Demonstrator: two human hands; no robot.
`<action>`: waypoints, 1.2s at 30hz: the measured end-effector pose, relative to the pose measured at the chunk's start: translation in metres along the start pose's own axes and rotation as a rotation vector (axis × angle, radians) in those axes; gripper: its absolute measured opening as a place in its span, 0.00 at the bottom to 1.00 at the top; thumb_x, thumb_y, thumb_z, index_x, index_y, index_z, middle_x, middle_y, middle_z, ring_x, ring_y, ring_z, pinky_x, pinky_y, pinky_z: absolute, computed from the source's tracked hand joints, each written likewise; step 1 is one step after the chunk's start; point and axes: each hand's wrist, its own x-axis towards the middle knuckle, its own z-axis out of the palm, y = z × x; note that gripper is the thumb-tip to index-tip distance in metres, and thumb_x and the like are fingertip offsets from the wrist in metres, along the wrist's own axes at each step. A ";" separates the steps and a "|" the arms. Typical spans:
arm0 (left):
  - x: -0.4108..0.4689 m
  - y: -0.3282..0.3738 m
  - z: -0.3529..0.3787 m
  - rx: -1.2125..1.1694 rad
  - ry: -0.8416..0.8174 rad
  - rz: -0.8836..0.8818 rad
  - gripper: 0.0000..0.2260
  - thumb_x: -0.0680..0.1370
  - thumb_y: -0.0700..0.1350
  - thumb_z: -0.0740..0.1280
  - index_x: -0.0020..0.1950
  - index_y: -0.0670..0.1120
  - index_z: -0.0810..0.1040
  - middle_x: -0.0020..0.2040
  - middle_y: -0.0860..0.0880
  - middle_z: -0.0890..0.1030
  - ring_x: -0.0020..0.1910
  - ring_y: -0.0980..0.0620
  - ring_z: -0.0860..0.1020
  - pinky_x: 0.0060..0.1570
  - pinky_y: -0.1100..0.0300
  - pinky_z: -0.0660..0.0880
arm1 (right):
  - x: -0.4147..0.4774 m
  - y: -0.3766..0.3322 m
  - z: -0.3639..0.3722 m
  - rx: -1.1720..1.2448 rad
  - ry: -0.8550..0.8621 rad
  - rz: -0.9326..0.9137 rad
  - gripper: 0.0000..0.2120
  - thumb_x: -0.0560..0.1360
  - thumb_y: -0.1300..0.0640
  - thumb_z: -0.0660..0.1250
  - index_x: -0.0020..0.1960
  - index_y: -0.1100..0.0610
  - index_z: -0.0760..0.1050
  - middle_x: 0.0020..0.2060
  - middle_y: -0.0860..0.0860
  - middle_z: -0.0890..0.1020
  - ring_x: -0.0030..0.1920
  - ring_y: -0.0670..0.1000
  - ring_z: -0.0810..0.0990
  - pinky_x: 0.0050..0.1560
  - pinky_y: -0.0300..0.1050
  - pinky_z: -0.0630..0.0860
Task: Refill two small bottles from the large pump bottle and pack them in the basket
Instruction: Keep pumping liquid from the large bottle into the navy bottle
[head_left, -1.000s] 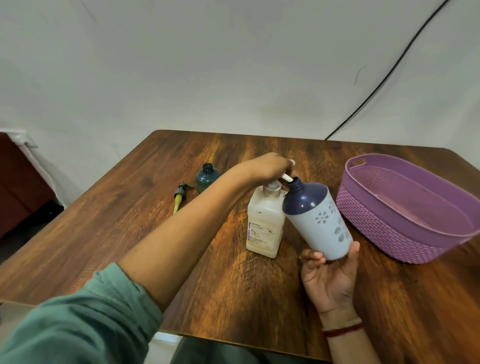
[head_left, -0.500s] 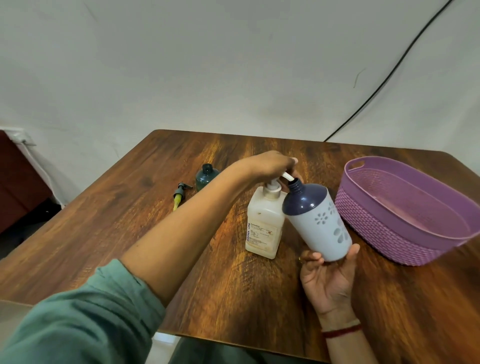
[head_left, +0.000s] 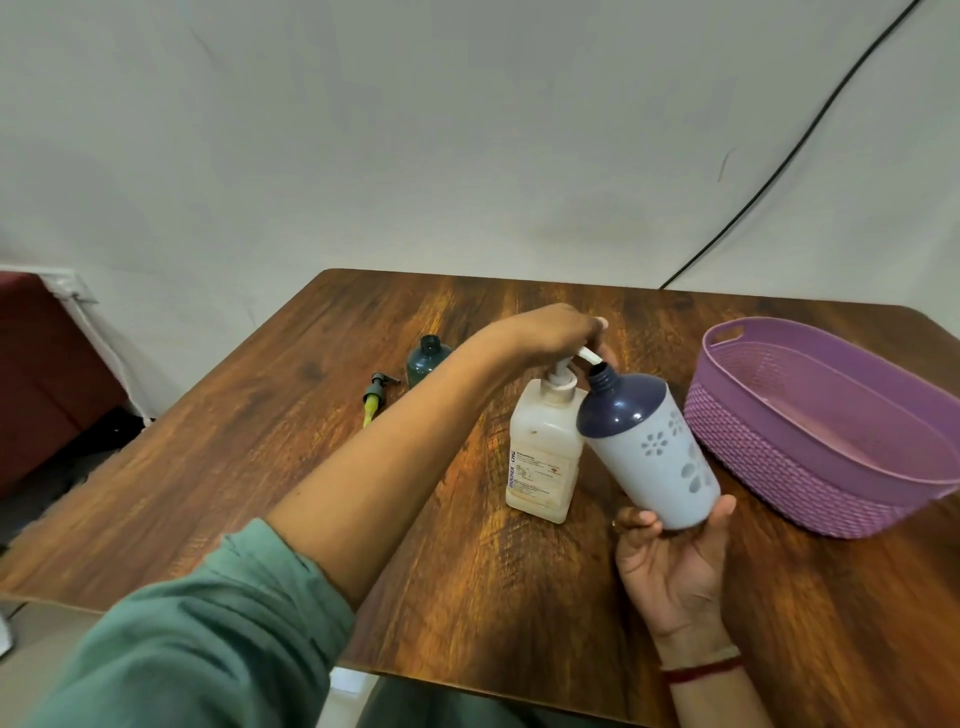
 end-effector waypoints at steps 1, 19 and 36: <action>0.000 0.000 0.001 -0.006 -0.007 0.000 0.18 0.84 0.46 0.52 0.51 0.39 0.79 0.47 0.48 0.82 0.44 0.53 0.76 0.41 0.65 0.70 | 0.001 0.000 0.001 -0.004 -0.022 0.001 0.28 0.78 0.41 0.57 0.71 0.57 0.66 0.66 0.59 0.73 0.55 0.53 0.78 0.55 0.40 0.77; 0.011 -0.008 0.007 0.013 0.019 -0.037 0.13 0.82 0.44 0.56 0.55 0.38 0.77 0.58 0.38 0.79 0.48 0.49 0.73 0.48 0.60 0.71 | 0.003 -0.001 0.004 0.005 -0.029 -0.063 0.26 0.73 0.45 0.67 0.67 0.58 0.73 0.60 0.60 0.78 0.47 0.53 0.81 0.46 0.40 0.81; 0.004 -0.004 0.006 -0.011 0.035 -0.016 0.11 0.83 0.42 0.55 0.50 0.39 0.75 0.46 0.43 0.77 0.37 0.55 0.74 0.34 0.69 0.69 | 0.003 -0.003 0.004 -0.018 -0.013 -0.057 0.25 0.75 0.46 0.65 0.68 0.58 0.71 0.61 0.60 0.77 0.49 0.54 0.81 0.49 0.41 0.80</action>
